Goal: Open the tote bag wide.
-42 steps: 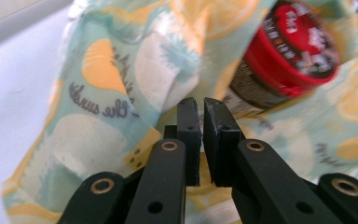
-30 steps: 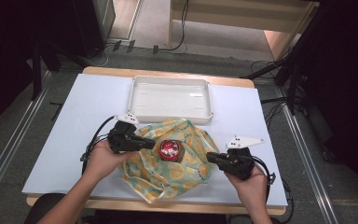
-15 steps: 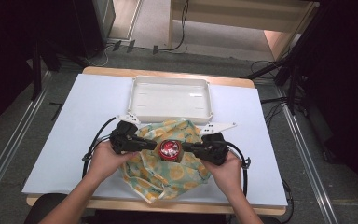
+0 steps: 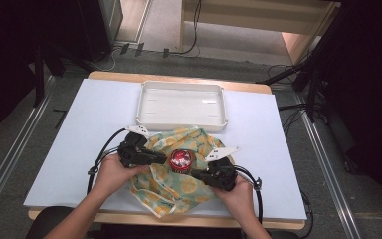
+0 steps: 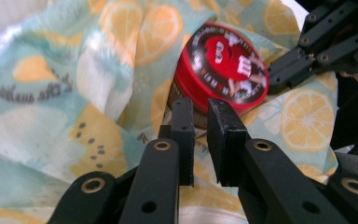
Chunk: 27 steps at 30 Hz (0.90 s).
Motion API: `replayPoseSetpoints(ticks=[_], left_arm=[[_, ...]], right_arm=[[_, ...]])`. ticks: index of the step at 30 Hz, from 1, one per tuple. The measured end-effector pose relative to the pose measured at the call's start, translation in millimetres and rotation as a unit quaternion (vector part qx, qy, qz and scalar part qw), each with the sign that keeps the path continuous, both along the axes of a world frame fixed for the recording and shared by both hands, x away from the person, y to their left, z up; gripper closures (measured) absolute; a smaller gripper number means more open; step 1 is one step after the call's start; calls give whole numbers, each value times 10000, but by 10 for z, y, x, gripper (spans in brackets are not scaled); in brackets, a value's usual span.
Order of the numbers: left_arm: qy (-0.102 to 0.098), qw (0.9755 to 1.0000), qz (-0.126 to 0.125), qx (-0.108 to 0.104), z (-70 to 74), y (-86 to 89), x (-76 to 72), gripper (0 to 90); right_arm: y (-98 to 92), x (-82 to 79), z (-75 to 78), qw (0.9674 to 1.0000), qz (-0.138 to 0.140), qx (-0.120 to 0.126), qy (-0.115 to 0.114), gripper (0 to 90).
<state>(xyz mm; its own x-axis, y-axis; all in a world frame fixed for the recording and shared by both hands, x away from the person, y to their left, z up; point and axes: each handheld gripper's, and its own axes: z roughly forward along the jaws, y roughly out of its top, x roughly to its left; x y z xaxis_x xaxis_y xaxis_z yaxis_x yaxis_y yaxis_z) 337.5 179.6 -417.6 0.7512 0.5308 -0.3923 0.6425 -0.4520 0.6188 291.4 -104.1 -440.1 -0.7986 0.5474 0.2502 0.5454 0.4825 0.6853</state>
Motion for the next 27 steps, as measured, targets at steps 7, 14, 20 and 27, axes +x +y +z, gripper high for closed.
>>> replayPoseSetpoints(ticks=[7,14,20,27], left_arm=[[83,9999,52,124,-121,-10,17,823],[165,9996,100,196,-249,-81,42,834],[286,9990,41,331,-348,-86,-28,835],[281,9989,-56,377,-420,-65,-183,834]], right_arm=[[101,-125,-132,9996,239,-4,155,900],[191,-247,-193,9986,480,-9,226,900],[186,-262,-185,9989,450,-48,158,900],[111,-156,-139,9999,58,-141,-60,900]])
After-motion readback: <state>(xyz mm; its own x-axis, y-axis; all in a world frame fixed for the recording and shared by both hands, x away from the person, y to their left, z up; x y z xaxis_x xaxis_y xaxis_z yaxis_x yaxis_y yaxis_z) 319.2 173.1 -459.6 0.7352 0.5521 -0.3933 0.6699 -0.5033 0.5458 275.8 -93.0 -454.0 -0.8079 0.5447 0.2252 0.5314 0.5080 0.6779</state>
